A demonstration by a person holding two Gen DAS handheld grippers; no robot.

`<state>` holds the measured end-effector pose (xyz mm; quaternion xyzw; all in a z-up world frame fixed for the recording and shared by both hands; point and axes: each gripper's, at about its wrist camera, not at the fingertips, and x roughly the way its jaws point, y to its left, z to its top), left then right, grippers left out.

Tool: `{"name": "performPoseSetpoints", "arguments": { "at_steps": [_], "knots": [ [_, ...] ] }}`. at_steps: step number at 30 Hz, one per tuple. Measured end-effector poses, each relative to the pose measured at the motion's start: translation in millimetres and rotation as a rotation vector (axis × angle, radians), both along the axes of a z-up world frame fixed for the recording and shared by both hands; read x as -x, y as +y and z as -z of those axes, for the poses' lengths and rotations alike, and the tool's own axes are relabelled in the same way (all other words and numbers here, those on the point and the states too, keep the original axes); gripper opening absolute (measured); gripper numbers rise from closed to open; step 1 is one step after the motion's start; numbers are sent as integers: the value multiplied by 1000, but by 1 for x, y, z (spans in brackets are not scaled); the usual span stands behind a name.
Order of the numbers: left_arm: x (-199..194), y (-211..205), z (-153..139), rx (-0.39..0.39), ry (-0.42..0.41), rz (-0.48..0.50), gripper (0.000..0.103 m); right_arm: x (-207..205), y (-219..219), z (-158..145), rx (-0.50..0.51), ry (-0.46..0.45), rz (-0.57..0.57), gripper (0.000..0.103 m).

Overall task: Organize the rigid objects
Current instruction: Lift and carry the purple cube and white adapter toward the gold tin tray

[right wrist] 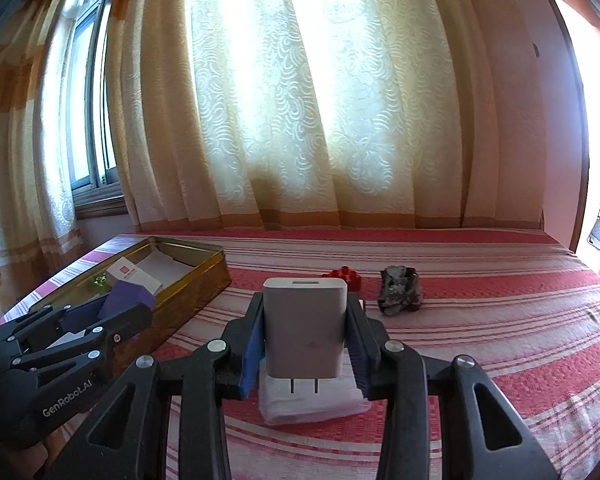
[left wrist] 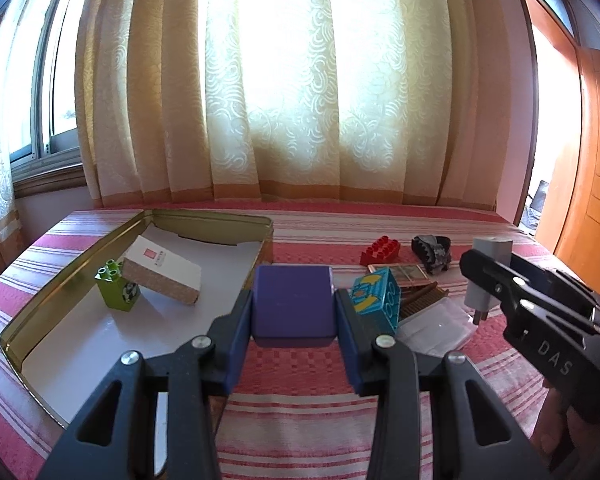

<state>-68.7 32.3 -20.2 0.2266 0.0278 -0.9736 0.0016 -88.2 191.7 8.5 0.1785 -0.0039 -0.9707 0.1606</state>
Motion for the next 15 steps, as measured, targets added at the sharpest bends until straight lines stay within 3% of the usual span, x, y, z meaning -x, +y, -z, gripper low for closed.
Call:
{"name": "performPoseSetpoints", "arguments": {
  "at_steps": [15],
  "knots": [
    [-9, -6, -2, -5, 31, 0, 39, -10, -14, -2, 1, 41, -43, 40]
  ]
}}
